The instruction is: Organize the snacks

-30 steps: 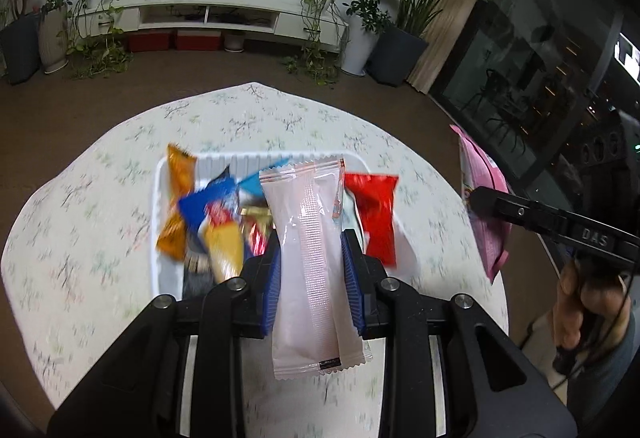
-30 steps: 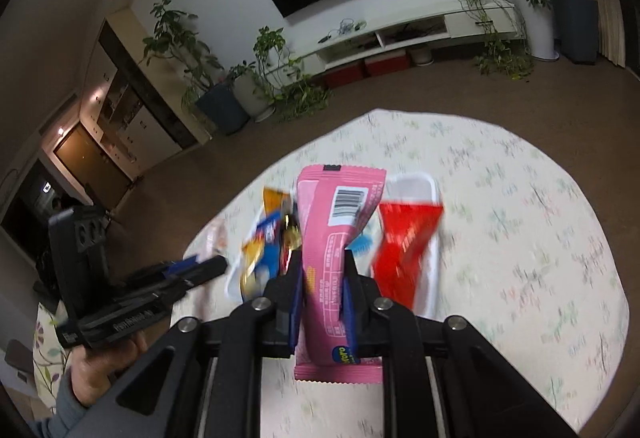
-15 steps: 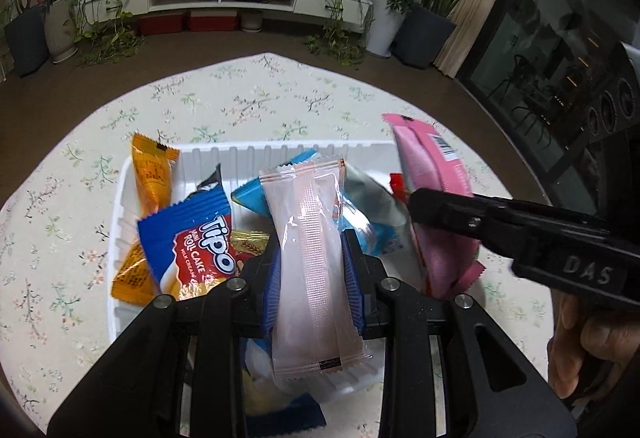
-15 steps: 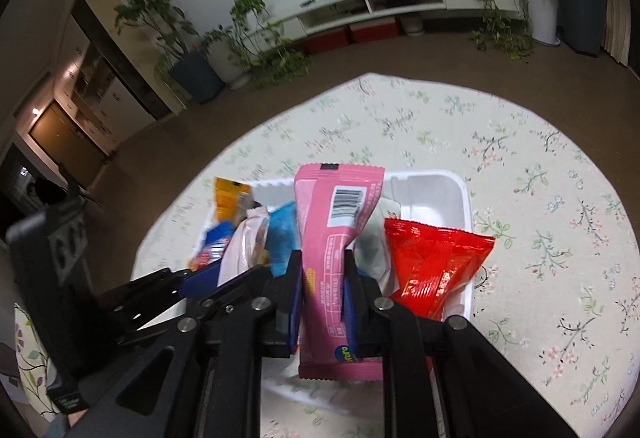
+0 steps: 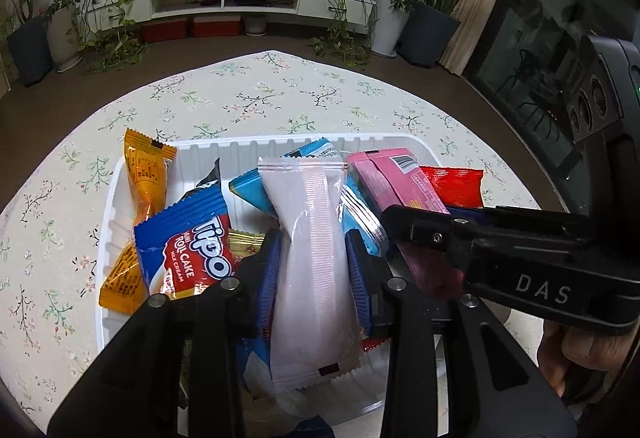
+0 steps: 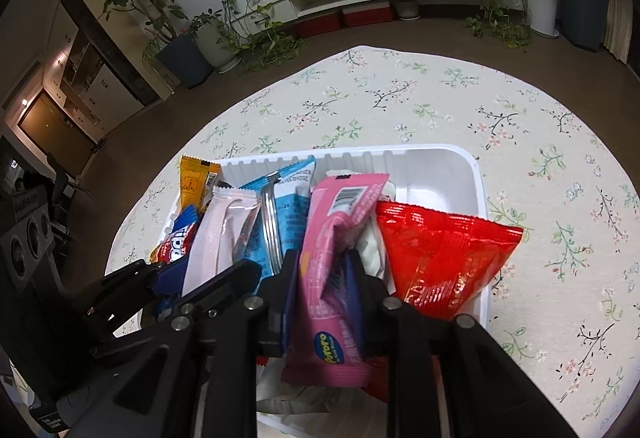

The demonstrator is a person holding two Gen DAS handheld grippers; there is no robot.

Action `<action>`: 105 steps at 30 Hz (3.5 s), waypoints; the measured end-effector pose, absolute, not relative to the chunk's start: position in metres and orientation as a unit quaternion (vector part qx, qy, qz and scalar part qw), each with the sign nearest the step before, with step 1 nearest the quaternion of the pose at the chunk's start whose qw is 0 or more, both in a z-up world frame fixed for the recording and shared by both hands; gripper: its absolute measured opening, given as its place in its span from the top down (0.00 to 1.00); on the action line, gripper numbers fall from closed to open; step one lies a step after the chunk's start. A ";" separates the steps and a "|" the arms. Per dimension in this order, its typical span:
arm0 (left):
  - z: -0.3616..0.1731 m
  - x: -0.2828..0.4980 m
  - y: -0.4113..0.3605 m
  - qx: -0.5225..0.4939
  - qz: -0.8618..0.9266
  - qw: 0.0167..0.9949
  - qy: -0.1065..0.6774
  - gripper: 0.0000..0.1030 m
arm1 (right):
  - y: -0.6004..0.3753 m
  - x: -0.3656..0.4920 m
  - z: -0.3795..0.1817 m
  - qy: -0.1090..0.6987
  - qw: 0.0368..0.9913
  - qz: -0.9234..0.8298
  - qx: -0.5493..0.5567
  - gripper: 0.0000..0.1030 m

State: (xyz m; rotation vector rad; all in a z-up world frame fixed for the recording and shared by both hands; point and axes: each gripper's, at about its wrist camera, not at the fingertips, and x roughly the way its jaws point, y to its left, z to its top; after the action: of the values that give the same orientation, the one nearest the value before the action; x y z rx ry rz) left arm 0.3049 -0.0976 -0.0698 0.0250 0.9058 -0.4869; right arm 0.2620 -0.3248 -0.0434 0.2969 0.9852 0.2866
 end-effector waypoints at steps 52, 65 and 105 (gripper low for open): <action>0.074 0.082 -0.038 0.072 0.016 0.951 0.299 0.01 | -0.316 -0.008 0.146 0.049 0.995 -0.005 0.086 0.00; 0.092 0.001 -0.021 0.030 -0.050 0.948 0.313 0.01 | -0.311 -0.059 0.129 0.176 0.981 -0.020 0.081 0.00; 0.021 0.009 -0.007 0.026 -0.064 0.915 0.397 0.01 | -0.296 -0.042 0.063 0.330 0.940 -0.026 0.077 0.00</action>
State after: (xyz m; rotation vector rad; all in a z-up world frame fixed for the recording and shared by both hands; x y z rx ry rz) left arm 0.0085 -0.0069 0.0207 0.0528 0.8169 -0.1322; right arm -0.0424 -0.2960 0.0632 0.1566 0.6743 -0.0534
